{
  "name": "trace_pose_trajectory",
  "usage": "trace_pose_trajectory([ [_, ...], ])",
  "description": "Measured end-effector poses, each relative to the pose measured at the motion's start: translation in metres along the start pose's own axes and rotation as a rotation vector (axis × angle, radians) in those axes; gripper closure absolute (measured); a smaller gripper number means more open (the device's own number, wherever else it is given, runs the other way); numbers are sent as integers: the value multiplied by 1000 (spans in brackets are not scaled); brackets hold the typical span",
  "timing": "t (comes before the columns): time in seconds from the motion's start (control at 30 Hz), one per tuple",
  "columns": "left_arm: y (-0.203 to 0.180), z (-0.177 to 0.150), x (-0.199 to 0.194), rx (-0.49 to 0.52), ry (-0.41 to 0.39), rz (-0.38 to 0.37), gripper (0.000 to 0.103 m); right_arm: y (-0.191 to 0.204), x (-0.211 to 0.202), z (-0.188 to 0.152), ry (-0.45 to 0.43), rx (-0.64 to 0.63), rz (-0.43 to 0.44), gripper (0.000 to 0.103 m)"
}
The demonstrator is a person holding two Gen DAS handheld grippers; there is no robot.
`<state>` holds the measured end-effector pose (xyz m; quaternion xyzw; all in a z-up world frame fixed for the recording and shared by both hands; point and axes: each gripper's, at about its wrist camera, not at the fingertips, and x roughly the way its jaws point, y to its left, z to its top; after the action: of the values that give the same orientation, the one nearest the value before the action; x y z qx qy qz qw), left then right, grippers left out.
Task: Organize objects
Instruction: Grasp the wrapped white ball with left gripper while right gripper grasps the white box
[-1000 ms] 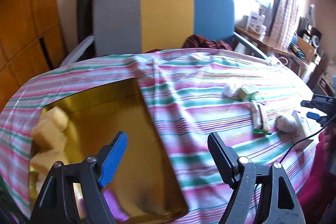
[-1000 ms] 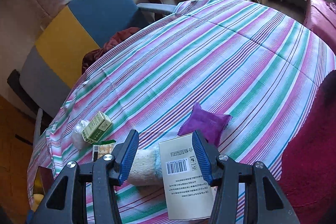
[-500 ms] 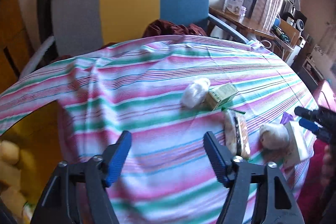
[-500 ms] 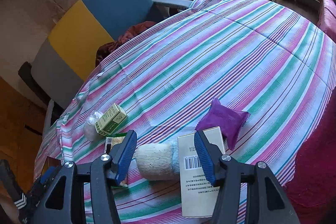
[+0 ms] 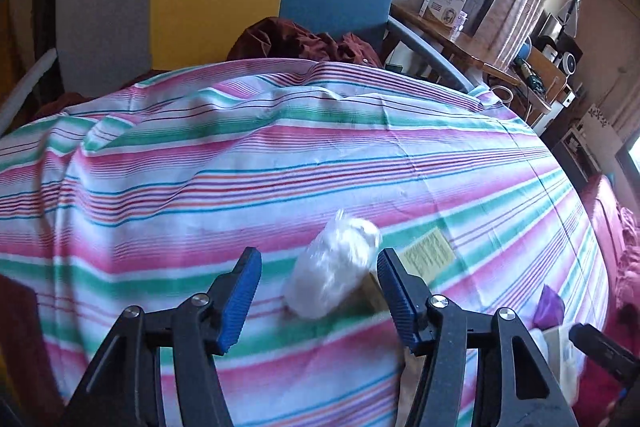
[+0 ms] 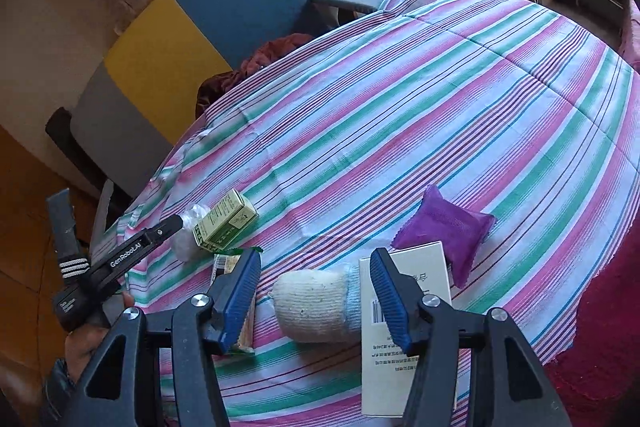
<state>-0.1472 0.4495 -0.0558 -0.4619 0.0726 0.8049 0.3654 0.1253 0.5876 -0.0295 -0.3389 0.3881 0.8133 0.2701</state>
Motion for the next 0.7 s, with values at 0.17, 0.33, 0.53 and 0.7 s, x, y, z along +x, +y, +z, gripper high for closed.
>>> trace_pose_trajectory([
  [0.17,-2,5,32,-24,57,-19,52,-12,-4,5,-26,61,1,45],
  [0.33,-6,-7,32,14,67,-27,68,-38,-15,8,-102,184,-31,45],
  [0.53,6,-31,10,17,63,16,68,-51,-10,7,-78,241,-42,45],
  [0.7,12,-60,-13,43,55,42,68,-45,3,5,-15,212,-49,45],
])
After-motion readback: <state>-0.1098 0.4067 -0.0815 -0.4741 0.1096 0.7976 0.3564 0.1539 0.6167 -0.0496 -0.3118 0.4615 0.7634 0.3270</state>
